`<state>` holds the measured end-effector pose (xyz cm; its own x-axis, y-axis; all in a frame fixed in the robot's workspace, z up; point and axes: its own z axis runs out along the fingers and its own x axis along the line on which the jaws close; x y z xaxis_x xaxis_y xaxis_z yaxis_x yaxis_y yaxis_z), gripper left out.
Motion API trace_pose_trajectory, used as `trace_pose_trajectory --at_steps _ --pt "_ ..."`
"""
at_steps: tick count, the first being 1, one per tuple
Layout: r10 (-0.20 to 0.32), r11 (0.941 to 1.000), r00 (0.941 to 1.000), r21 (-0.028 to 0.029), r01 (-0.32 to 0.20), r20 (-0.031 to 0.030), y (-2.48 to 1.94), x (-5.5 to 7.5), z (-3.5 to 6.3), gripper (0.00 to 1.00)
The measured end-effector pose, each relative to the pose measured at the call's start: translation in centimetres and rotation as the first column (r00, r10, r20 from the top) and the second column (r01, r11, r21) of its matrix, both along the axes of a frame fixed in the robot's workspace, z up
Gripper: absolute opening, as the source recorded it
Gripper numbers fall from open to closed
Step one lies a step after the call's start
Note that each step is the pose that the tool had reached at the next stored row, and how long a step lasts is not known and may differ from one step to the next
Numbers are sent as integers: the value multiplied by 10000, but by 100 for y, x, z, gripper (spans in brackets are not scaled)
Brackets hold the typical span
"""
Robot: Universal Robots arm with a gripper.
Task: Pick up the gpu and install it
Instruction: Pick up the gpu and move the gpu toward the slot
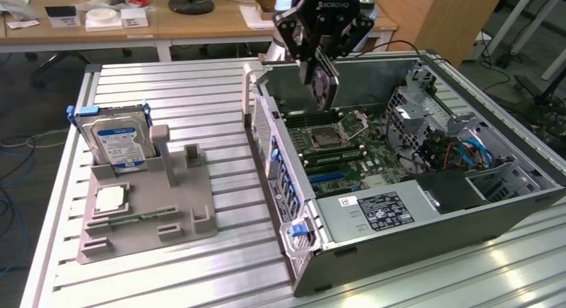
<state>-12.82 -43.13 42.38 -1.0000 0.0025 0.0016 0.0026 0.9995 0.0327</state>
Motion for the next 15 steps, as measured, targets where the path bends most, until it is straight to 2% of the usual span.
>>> trace_pose_trajectory --at_steps 15 --pt "5 10000 10000 1 -5 0 0 555 -5 28"
